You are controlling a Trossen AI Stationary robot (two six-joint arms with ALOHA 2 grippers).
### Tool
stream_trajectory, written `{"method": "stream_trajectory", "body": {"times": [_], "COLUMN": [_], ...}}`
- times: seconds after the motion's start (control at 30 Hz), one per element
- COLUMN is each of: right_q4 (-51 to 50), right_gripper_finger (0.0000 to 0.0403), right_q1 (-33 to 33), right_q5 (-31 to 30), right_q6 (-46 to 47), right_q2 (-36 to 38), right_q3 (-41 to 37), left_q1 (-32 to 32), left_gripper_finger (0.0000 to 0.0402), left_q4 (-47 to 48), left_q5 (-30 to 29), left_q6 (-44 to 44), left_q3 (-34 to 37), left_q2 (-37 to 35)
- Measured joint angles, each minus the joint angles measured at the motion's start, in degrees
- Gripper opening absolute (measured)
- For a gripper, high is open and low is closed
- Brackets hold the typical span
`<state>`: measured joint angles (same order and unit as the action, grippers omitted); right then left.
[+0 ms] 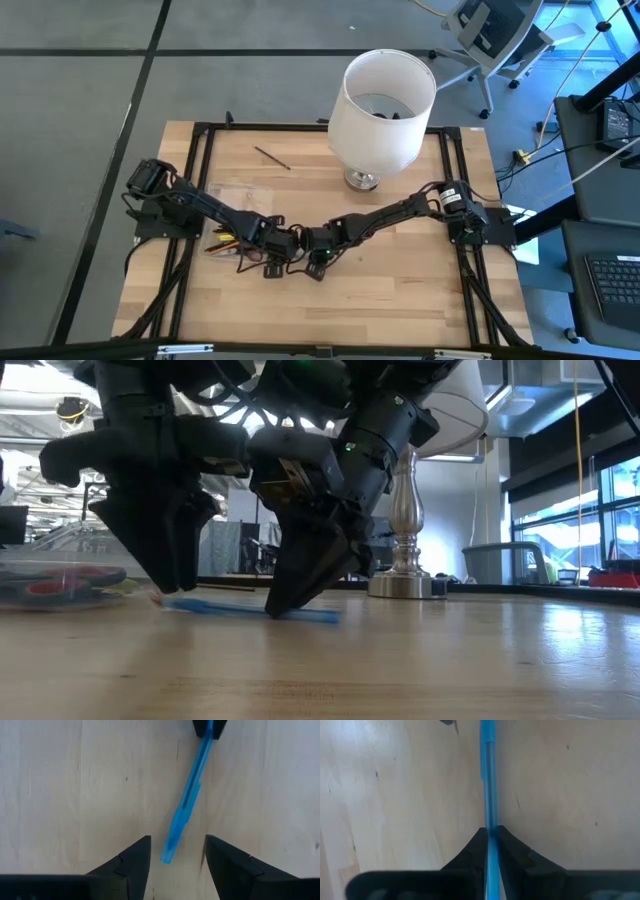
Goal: Pick & place school supplies into a supply box
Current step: Put the blue pen into the transparent supply box
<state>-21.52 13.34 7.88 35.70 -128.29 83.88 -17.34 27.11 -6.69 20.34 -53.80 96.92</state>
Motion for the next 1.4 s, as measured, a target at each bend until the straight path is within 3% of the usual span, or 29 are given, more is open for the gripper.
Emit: {"method": "stream_trajectory", "body": {"times": [0.27, 1.03, 1.4], "right_q4": [-1.64, -2.17, -2.07], "right_gripper_finger": [0.0037, 0.0037, 0.0042], "right_q1": [0.02, 0.29, 0.13], "right_q5": [1.34, -3.06, -3.34], "right_q6": [0.08, -1.92, -4.52], "right_q2": [0.13, 0.13, 0.6], "right_q3": [0.0, 1.53, 1.44], "left_q1": [-0.09, -2.19, -2.21], "left_gripper_finger": [0.0162, 0.0082, 0.0016], "left_q4": [-1.59, -3.95, -3.78], "left_q5": [0.1, -1.46, -0.65], "left_q6": [-1.32, -1.84, -2.21], "left_q3": [-0.21, 0.0, -0.09], "left_q2": [4.76, 4.88, 4.88]}}
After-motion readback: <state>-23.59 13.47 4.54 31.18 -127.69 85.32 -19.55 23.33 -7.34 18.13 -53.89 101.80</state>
